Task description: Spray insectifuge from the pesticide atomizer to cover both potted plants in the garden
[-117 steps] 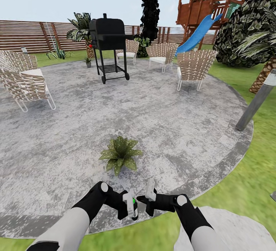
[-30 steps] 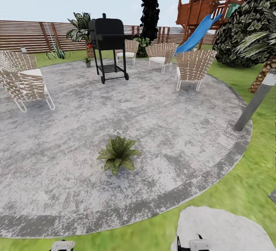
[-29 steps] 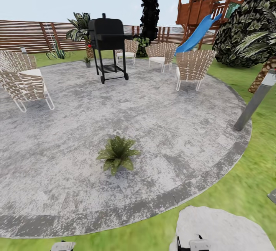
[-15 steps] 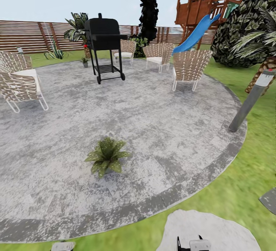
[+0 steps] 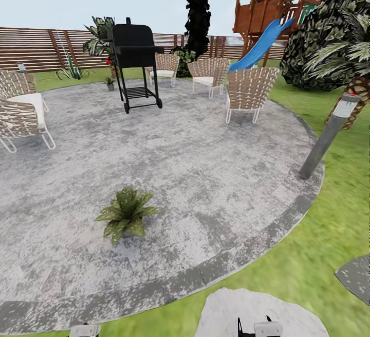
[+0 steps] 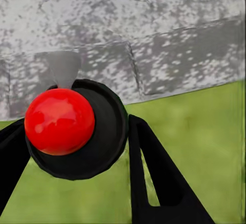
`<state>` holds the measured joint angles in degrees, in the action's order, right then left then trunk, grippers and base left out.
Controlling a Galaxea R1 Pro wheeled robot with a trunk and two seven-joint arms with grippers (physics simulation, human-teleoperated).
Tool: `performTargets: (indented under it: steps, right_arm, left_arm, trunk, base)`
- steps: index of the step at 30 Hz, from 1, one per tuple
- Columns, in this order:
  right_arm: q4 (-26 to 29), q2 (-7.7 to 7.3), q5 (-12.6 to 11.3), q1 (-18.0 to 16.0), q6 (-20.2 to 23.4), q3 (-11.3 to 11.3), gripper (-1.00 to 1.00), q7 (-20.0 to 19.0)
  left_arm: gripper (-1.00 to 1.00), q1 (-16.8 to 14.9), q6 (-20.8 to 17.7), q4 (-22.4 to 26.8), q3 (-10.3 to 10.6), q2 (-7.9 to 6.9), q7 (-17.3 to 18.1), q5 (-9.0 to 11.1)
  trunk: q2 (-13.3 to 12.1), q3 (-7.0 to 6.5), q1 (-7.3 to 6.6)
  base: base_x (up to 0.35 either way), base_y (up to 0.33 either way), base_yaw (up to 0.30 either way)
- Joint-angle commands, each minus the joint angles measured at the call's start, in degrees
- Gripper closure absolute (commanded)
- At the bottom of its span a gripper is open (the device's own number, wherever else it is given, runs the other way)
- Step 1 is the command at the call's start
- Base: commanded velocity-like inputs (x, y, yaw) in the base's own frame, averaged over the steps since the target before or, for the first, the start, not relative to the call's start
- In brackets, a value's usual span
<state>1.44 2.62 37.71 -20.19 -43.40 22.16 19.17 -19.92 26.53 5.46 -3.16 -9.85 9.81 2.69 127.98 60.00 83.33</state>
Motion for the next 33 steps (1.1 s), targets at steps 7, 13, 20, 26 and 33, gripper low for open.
performTargets:
  steps: [7,13,20,26,33]
  right_arm:
    - [0.4,0.14,0.6,0.0,-0.1,0.3,-1.00,0.4]
    - [3.3,-0.20,0.6,0.0,-0.3,0.2,-1.00,0.4]
    - [3.1,-0.33,0.8,0.0,-0.3,0.1,-1.00,0.2]
    - [3.2,-0.76,0.7,0.0,-0.3,0.1,-1.00,0.2]
    - [3.2,-0.74,0.7,0.0,-0.3,0.1,-1.00,0.3]
  left_arm:
    - [1.00,0.0,0.1,-0.1,-0.3,0.01,0.6,0.3]
    - [1.00,0.0,0.1,-0.2,-0.3,0.11,0.6,0.3]
    - [1.00,0.0,0.0,-0.2,-0.3,0.38,0.5,0.4]
    - [1.00,0.0,-0.1,-0.2,-0.3,0.37,0.5,0.4]
    - [1.00,0.0,-0.1,-0.2,-0.3,0.27,0.5,0.4]
  trunk:
    - [0.0,0.04,0.00]
    - [0.0,0.04,0.00]
    - [0.0,0.04,0.00]
    - [0.0,0.04,0.00]
    - [0.0,0.04,0.00]
  base:
    - [0.082,-0.285,0.000]
    - [0.087,-0.285,0.000]
    - [0.110,-0.285,0.000]
    - [0.134,-0.285,0.000]
    - [0.171,-0.285,0.000]
